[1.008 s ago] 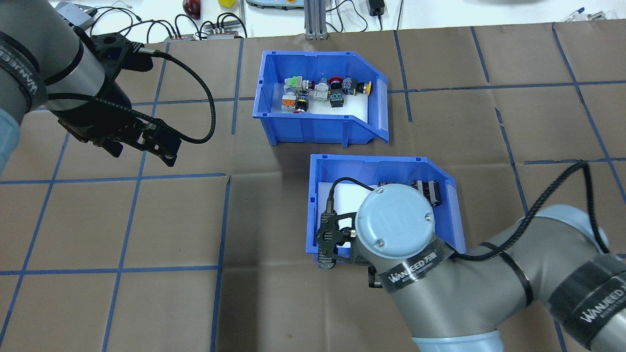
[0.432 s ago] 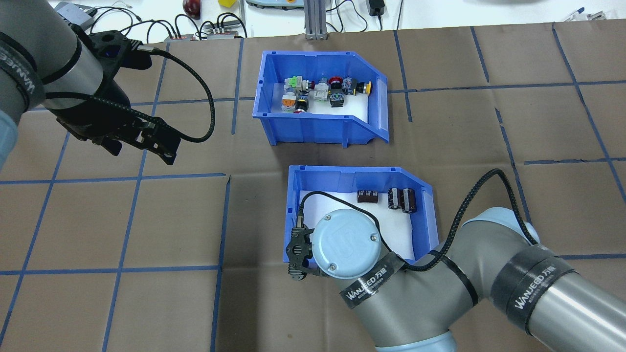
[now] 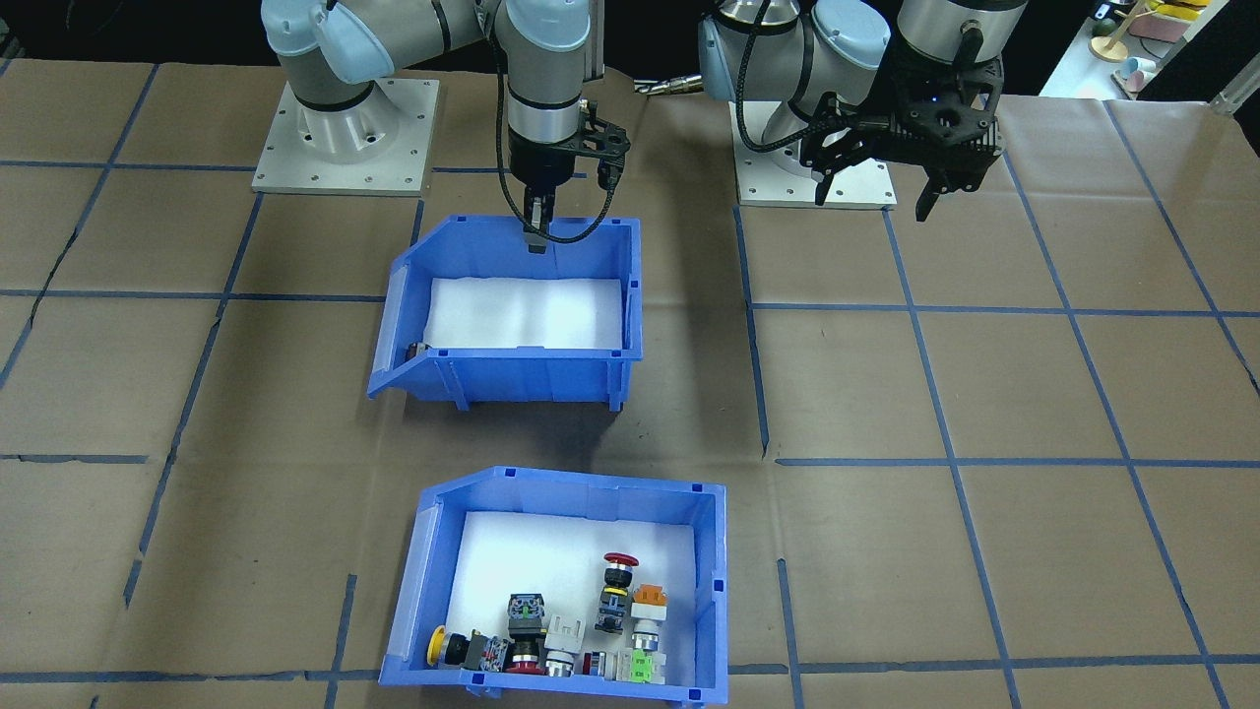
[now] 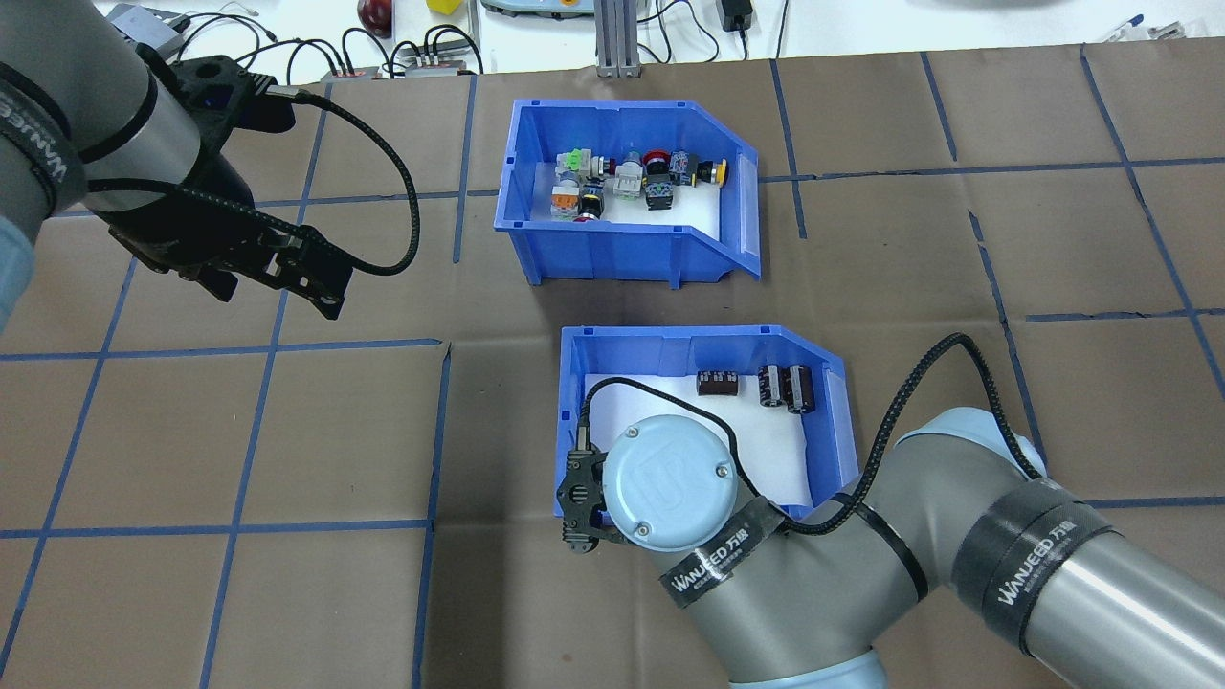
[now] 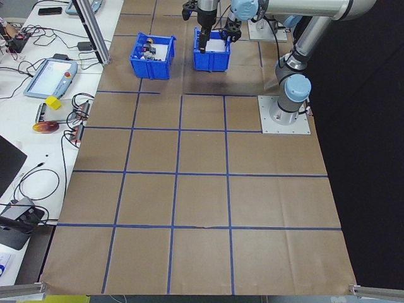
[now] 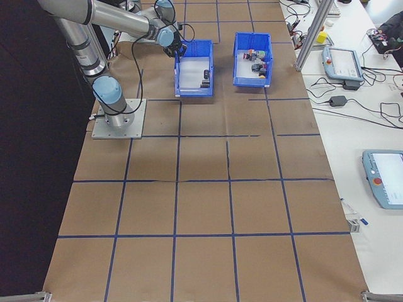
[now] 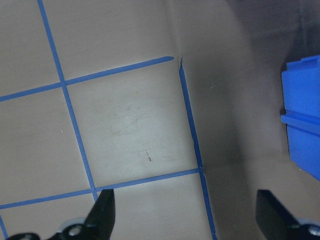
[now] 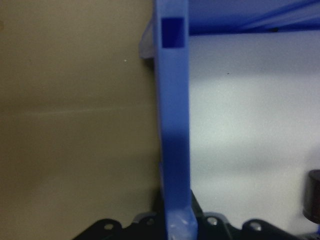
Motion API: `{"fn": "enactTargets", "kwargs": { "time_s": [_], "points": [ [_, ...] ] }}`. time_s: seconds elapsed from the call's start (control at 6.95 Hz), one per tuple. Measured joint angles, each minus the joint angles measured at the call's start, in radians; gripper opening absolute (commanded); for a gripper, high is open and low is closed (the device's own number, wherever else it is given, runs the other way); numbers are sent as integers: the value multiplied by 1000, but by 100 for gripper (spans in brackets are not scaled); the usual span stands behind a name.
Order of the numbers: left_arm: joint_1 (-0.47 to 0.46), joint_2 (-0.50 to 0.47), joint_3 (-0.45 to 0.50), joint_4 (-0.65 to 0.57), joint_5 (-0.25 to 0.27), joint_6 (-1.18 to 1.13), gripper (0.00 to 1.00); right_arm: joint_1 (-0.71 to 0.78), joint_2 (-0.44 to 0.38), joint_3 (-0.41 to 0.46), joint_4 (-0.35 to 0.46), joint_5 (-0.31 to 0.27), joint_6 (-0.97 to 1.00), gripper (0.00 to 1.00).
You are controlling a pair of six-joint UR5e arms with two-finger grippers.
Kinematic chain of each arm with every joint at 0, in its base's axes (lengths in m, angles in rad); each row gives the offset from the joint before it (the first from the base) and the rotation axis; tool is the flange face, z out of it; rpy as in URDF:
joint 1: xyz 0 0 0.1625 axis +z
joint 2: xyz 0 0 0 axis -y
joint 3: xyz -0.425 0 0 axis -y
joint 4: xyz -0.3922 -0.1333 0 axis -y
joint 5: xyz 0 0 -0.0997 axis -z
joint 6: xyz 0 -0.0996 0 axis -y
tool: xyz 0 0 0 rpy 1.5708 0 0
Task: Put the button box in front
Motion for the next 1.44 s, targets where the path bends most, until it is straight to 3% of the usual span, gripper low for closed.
{"fn": "enactTargets", "kwargs": {
  "time_s": [0.14, 0.29, 0.43, 1.01, 1.44],
  "points": [
    [0, 1, 0, 3, 0, -2, 99, 4, 0, 0, -1, -1, -14, 16],
    [0, 4, -1, 4, 0, -3, 99, 8, 0, 0, -2, -1, -30, 66],
    [0, 8, -3, 4, 0, -3, 99, 12, 0, 0, -3, 0, -32, 100],
    [0, 14, -4, 4, 2, 0, 99, -7, -40, -31, 30, -1, 1, 100],
    [0, 15, -2, 4, 9, 7, 99, -162, -185, -130, 265, 1, -2, 100]
  ]
}}
